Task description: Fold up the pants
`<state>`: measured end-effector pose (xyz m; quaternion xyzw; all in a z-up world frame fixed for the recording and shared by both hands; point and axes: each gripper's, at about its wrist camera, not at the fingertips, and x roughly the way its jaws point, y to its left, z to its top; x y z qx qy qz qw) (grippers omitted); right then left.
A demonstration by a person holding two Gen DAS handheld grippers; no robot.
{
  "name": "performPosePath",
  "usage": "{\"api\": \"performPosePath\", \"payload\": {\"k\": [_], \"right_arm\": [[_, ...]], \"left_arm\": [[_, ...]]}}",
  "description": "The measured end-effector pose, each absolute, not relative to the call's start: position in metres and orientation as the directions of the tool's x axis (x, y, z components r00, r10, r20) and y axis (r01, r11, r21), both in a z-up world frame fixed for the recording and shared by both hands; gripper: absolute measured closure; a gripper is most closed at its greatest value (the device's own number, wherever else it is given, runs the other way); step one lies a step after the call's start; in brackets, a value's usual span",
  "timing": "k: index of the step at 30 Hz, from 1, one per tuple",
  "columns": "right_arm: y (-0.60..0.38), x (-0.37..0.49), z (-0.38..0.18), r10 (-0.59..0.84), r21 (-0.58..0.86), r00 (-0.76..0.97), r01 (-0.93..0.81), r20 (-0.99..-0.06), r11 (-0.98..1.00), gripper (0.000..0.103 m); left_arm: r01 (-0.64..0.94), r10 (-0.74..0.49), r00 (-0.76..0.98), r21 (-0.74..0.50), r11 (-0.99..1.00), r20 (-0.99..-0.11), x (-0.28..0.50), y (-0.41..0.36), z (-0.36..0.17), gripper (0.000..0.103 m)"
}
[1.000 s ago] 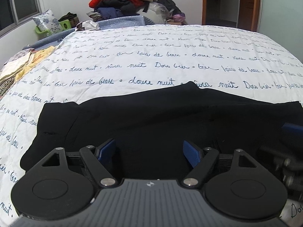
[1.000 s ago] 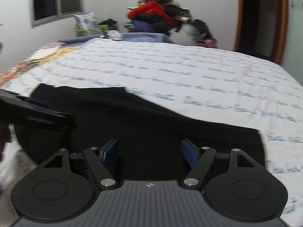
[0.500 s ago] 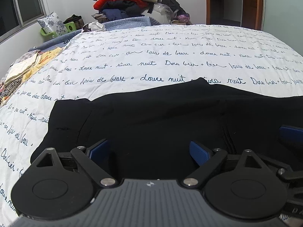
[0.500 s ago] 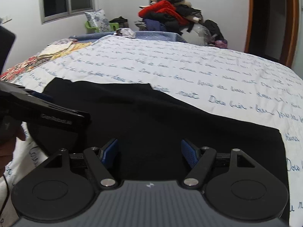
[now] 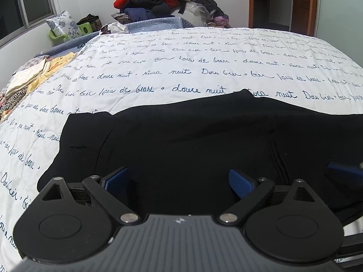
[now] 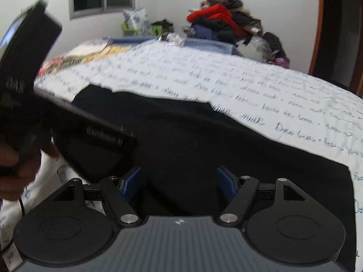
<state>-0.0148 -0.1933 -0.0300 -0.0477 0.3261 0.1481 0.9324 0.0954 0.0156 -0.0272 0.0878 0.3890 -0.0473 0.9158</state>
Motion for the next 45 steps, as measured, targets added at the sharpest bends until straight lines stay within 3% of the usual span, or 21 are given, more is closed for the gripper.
{"api": "performPosePath", "payload": {"k": [2,9,22,30,37,41,45], "right_arm": [[-0.193,-0.011,-0.037,0.227,0.005,0.724,-0.295,-0.651,0.956,0.031],[-0.185,-0.019,-0.022,0.264,0.018,0.754,-0.318,-0.602,0.948,0.031],[-0.176,-0.015,-0.027,0.247,0.01,0.733,-0.311,-0.634,0.95,0.03],[-0.145,-0.016,-0.019,0.272,-0.058,0.733,-0.39,-0.624,0.919,0.03],[-0.086,-0.019,-0.017,0.325,-0.201,0.725,-0.536,-0.606,0.82,0.03],[-0.045,-0.023,-0.024,0.352,-0.299,0.715,-0.612,-0.604,0.732,0.03],[-0.005,-0.026,-0.041,0.327,-0.436,0.737,-0.633,-0.591,0.639,0.03]], "left_arm": [[0.152,-0.014,0.693,0.127,0.98,-0.72,0.094,0.017,-0.028,0.007],[0.13,0.001,0.687,0.124,0.984,-0.726,0.095,0.025,-0.028,0.004],[0.12,0.004,0.687,0.119,0.986,-0.727,0.092,0.033,-0.027,0.003],[0.021,0.016,0.661,0.039,0.999,-0.751,0.093,0.069,-0.022,0.003],[-0.094,0.081,0.619,0.03,0.995,-0.781,0.09,0.134,-0.013,0.005],[-0.159,0.034,0.582,-0.072,0.985,-0.812,0.087,0.181,-0.009,0.009],[-0.225,-0.158,0.557,-0.331,0.916,-0.815,0.084,0.227,-0.011,0.009]]}}
